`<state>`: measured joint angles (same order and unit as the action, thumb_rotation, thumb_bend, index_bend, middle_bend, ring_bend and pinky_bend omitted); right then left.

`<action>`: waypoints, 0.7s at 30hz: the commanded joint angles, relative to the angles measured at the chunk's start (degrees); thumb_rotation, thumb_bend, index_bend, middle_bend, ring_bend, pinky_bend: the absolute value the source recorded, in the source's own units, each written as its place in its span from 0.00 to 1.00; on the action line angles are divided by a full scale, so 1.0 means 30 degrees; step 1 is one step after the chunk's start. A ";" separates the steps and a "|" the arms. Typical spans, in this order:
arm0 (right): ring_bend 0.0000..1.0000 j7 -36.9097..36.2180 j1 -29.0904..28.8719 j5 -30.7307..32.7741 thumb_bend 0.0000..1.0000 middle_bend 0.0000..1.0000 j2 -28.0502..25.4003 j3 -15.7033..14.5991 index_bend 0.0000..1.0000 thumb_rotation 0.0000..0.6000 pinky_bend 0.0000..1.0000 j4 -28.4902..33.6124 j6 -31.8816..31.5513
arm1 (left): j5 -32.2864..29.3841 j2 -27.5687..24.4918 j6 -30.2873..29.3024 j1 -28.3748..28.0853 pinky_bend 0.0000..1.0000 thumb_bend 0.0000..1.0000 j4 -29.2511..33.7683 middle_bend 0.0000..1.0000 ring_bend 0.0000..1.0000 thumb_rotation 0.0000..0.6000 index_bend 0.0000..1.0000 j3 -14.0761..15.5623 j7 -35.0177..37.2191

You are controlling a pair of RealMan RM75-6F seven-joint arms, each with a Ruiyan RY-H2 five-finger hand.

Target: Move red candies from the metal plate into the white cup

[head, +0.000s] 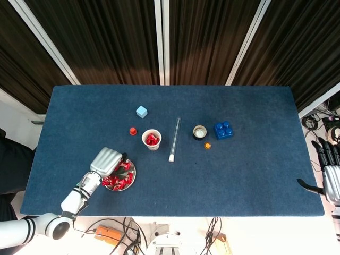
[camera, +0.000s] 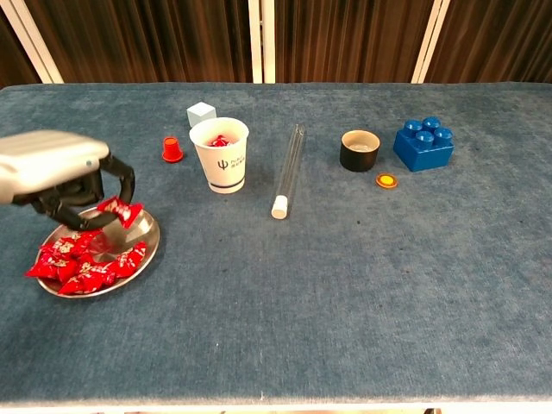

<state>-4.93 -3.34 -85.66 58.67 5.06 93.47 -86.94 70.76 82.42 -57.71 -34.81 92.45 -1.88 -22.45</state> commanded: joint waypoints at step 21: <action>0.00 -0.0323 0.0060 0.0102 0.17 0.00 0.0063 -0.0024 0.00 1.00 0.00 -0.0301 0.0095 | -0.7895 0.0765 0.2745 -0.6431 0.85 0.39 0.0466 0.94 0.86 1.00 0.54 -0.4953 -0.2853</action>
<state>-5.92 -3.16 -85.36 58.86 4.98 92.54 -86.64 50.48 83.09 -50.14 -51.57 95.49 -16.05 -28.43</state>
